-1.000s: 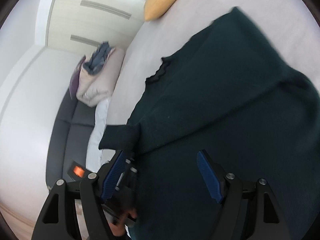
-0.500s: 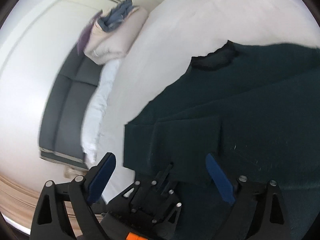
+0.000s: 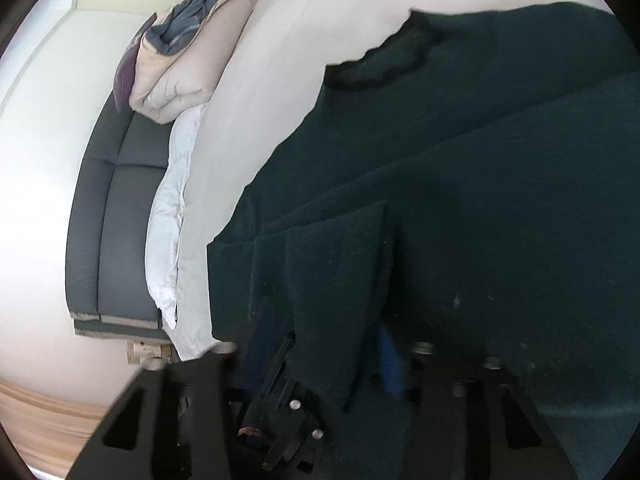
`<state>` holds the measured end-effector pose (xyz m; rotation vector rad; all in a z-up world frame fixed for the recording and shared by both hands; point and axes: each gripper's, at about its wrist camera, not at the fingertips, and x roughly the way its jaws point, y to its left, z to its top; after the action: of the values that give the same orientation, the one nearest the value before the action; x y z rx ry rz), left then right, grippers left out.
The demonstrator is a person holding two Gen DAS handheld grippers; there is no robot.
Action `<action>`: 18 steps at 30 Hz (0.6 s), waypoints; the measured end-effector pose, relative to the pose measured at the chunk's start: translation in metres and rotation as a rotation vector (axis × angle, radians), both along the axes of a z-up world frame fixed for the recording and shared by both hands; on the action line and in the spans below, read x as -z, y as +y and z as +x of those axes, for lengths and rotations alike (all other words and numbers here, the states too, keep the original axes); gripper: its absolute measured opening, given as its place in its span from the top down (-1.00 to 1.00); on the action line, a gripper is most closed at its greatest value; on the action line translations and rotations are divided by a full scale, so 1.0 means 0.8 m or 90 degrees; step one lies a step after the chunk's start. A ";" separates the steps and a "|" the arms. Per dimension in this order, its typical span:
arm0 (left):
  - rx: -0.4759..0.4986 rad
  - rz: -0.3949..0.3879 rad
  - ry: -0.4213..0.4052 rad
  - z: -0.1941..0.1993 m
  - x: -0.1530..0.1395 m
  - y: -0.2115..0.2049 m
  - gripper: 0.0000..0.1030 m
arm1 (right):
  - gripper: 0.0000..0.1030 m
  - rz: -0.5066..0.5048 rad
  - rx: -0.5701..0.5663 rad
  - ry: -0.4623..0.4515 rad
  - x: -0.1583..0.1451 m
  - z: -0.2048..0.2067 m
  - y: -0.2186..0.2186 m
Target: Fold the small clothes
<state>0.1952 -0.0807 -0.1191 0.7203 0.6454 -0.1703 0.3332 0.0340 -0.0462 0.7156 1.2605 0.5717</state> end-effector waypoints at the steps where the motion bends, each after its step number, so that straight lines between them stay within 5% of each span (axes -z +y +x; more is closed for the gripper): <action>1: -0.001 -0.006 0.000 0.001 -0.002 0.003 0.87 | 0.72 -0.011 -0.011 -0.004 0.000 0.000 0.004; 5: -0.006 -0.052 -0.011 0.000 -0.024 0.023 0.85 | 0.82 -0.053 -0.031 -0.052 -0.016 -0.006 0.009; 10: -0.003 -0.182 0.002 -0.011 -0.076 0.061 0.85 | 0.83 -0.083 0.003 -0.094 -0.044 -0.007 -0.024; 13: -0.021 -0.286 0.003 -0.013 -0.109 0.114 0.85 | 0.83 -0.100 0.024 -0.100 -0.054 -0.010 -0.056; 18: -0.155 -0.441 0.033 0.050 -0.147 0.268 0.85 | 0.83 -0.125 0.042 -0.095 -0.055 -0.010 -0.087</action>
<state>0.2353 0.1338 -0.0015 -0.0306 0.6623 -0.1735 0.3252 -0.0359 -0.0025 0.5386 1.1326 0.4328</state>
